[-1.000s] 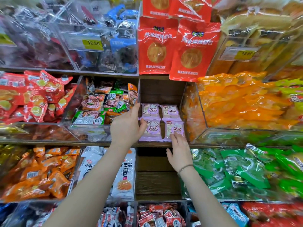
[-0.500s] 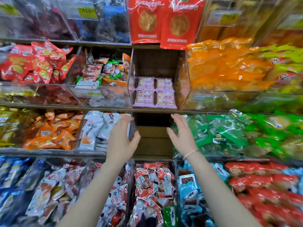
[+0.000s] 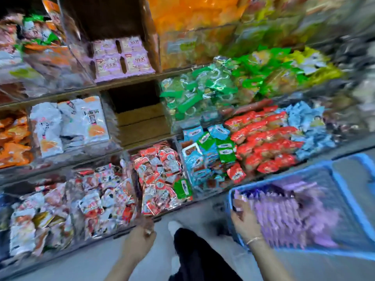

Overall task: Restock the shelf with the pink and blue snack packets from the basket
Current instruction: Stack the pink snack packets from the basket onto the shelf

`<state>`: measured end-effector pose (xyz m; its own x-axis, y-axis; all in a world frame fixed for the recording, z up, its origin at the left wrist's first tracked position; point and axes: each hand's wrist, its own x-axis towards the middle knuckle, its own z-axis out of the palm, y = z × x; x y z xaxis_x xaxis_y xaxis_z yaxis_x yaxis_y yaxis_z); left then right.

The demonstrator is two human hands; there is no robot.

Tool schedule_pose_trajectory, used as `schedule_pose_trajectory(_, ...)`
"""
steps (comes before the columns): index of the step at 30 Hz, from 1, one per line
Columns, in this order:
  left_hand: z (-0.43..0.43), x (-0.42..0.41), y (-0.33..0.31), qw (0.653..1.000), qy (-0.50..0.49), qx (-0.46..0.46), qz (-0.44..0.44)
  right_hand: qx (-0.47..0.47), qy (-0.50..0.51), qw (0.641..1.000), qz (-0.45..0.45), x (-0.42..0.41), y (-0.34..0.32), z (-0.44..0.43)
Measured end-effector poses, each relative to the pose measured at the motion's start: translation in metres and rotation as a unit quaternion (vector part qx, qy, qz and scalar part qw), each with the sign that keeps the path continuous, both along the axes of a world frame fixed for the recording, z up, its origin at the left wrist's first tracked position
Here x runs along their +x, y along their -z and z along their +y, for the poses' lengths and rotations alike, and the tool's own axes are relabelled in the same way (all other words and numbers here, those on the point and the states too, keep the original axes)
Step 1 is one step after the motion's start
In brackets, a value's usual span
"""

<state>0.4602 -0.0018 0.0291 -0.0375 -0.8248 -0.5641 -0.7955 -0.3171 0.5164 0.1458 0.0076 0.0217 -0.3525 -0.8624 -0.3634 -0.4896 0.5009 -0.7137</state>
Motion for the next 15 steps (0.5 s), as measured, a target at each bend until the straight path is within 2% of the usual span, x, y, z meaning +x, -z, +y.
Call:
schedule_pose_trajectory(5,0.039,-0.013,0.023,0.997,0.056,0.048,0.011,0.102,0.105,0.989,0.01,-0.043,0.027,0.084)
schedule_pose_trajectory(7,0.051,-0.022,0.021,0.997,0.05,0.06,0.004,0.122,0.123,0.984,0.034,-0.059,0.03,0.104)
schedule_pose_trajectory(11,0.067,-0.042,0.019,0.997,-0.002,0.07,0.037,0.144,0.154,0.977,0.047,-0.093,0.027,0.115)
schedule_pose_trajectory(15,0.067,-0.068,0.021,0.997,0.01,0.07,0.032,0.136,0.191,0.97,0.06,-0.136,0.015,0.104)
